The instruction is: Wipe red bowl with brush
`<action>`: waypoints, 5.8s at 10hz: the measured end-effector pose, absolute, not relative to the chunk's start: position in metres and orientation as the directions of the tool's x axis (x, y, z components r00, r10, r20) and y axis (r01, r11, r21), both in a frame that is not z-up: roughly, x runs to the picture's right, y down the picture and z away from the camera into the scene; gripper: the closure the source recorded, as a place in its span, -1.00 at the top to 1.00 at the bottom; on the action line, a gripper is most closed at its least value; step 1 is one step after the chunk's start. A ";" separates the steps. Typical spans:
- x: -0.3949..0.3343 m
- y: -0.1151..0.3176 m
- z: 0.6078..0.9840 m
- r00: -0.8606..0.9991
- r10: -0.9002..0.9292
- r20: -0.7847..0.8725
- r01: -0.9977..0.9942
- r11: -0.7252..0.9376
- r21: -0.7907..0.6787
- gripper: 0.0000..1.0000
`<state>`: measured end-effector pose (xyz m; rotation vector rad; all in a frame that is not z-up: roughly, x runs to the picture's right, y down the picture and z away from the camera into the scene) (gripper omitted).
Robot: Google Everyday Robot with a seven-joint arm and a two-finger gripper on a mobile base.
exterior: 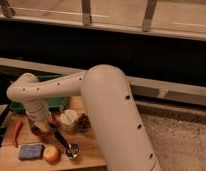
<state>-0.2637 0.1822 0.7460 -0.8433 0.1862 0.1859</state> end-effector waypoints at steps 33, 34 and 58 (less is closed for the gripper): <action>-0.247 0.188 0.763 0.961 0.075 -0.266 -0.254 0.624 -0.739 -1.00; -0.242 0.179 0.764 0.957 0.085 -0.277 -0.267 0.632 -0.728 -1.00; -0.300 0.155 0.756 0.983 0.077 -0.168 -0.174 0.700 -0.692 -1.00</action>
